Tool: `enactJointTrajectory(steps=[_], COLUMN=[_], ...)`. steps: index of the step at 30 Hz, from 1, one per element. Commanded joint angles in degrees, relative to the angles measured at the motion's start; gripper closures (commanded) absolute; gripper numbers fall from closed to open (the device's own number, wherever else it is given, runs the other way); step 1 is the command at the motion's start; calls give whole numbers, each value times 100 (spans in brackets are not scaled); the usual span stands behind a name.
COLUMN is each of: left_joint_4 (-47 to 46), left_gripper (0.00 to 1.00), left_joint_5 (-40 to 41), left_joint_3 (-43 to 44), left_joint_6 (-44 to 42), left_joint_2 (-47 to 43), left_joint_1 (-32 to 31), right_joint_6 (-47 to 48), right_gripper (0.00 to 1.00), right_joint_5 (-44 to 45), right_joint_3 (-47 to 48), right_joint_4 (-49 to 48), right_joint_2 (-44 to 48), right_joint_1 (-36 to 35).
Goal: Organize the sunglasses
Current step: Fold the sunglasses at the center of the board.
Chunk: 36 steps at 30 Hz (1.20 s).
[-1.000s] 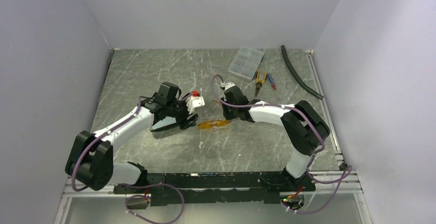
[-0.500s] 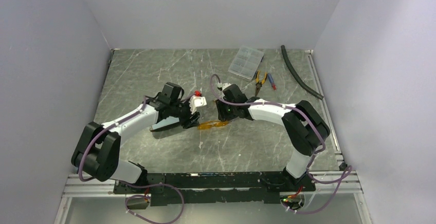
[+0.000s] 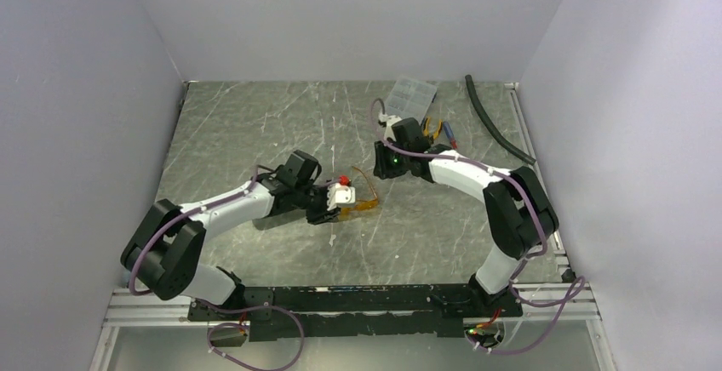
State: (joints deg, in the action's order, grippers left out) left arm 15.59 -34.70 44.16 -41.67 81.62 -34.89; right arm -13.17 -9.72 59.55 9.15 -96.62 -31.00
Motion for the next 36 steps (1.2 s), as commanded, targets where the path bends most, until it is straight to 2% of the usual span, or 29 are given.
enactJointTrajectory(steps=[1, 4, 7, 14, 17, 24, 33, 36], left_joint_4=[-102, -55, 19, 5, 71, 118, 186, 178], left_gripper=[58, 61, 63, 72, 75, 97, 97, 97], left_joint_5=[346, 265, 280, 456, 462, 483, 508, 523], left_joint_3=[272, 277, 304, 445, 515, 536, 572, 550], left_joint_6=[-250, -334, -380, -446, -471, -481, -487, -491], left_joint_2=[214, 265, 360, 503, 569, 679, 707, 657], left_joint_1=[-103, -121, -169, -183, -182, -184, -182, -184], right_joint_6=[-107, -73, 2, 129, 223, 308, 565, 708], right_gripper=[79, 94, 99, 100, 100, 100, 100, 100], right_joint_5=[-41, 128, -127, -568, -1055, -1795, -2412, -2295], right_joint_3=[326, 425, 565, 540, 585, 602, 440, 420], right_joint_4=[-391, -440, -453, -871, -897, -1028, -1036, -945], right_joint_2=[-198, -483, -829, -1190, -1342, -1563, -1515, -1476], right_joint_1=[287, 322, 314, 314, 299, 207, -63, -190])
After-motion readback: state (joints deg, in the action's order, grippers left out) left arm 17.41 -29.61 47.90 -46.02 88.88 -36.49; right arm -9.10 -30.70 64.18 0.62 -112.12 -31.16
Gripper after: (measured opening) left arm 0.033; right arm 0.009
